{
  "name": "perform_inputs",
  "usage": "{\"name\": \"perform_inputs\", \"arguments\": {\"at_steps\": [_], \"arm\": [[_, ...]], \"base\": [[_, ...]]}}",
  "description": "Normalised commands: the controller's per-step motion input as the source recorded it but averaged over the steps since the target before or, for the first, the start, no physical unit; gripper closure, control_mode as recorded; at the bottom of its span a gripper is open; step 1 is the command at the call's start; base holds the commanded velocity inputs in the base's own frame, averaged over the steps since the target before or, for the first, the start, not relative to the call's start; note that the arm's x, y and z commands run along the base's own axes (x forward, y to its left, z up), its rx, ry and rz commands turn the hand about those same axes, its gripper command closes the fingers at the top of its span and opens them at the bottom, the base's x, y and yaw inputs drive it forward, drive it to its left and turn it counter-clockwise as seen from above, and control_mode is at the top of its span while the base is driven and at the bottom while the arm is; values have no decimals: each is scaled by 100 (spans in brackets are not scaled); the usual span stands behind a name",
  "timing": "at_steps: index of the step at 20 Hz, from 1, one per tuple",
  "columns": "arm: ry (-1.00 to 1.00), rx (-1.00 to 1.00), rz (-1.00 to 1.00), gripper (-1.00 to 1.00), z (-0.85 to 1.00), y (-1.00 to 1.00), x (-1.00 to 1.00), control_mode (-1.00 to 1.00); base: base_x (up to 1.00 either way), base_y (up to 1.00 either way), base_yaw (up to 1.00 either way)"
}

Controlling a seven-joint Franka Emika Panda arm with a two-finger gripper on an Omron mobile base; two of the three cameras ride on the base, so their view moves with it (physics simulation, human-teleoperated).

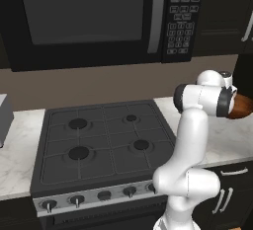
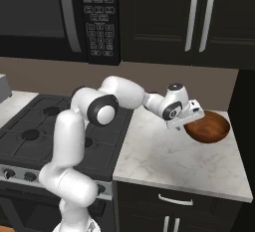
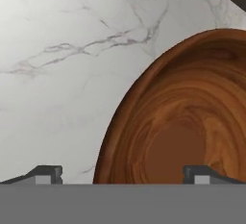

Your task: Pick the cup and bowl from the counter and place them on the counter next to the sink.

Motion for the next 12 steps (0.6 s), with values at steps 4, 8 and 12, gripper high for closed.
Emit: {"name": "perform_inputs", "arguments": {"at_steps": [4,8,12], "arm": [[0,0,0,-100,0,0,0,-100],[0,0,0,-100,0,0,0,-100],[0,0,0,100,0,0,0,-100]], "base": [[0,0,0],[0,0,0],[0,0,0]]}}
